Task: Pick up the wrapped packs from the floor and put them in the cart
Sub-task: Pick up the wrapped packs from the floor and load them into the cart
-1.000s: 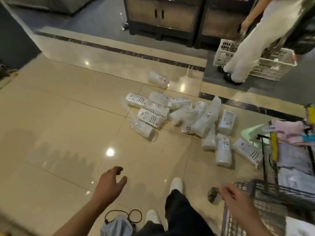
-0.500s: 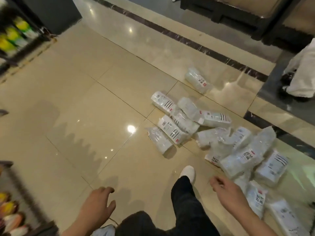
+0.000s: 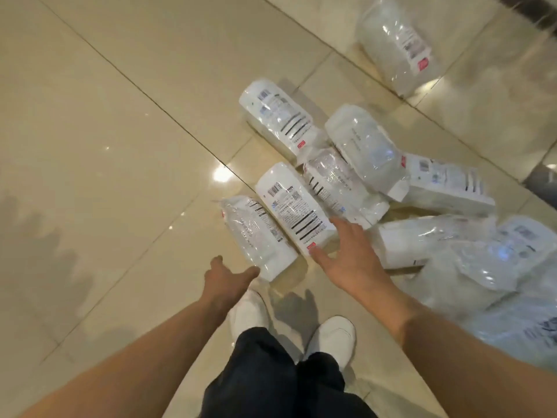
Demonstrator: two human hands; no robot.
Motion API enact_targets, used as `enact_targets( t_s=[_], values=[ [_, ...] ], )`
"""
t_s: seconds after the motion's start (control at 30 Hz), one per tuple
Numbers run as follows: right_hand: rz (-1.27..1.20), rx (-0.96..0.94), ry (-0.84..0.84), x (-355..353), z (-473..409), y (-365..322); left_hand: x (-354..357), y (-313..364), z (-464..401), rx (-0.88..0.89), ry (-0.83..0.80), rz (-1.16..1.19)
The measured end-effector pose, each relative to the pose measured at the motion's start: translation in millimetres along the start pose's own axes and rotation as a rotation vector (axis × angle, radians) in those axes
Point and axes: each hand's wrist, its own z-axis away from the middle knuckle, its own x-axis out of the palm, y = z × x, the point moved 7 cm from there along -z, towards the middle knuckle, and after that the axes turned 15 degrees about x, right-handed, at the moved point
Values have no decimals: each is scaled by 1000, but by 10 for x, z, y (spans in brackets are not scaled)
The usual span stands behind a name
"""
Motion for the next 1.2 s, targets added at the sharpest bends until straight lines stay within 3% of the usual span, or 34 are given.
enact_targets(
  t_s=[0.17,0.37,0.5,0.63,0.77,0.93,1.2],
  values=[
    [114,-67,104,554,-1103,8,748,-120,-1062,-76,129,165],
    [165,-108,157,897,-1797,-143,846,-368,-1525,-153,332,267],
    [241,-43,181,1070,-1997,-265,755,-517,-1575,-116,299,269],
    [230,25,148,932,-1896,-326,369,-348,-1416,51,162,180],
    [-17,133,52,269,-1188,-113,-199,227,-812,248,49,70],
    [-390,180,40,-1041,563,52,-793,1378,499,378,-126,71],
    [-769,106,210,-3220,3401,-28,-1400,3381,3259,755,-397,26]
  ],
)
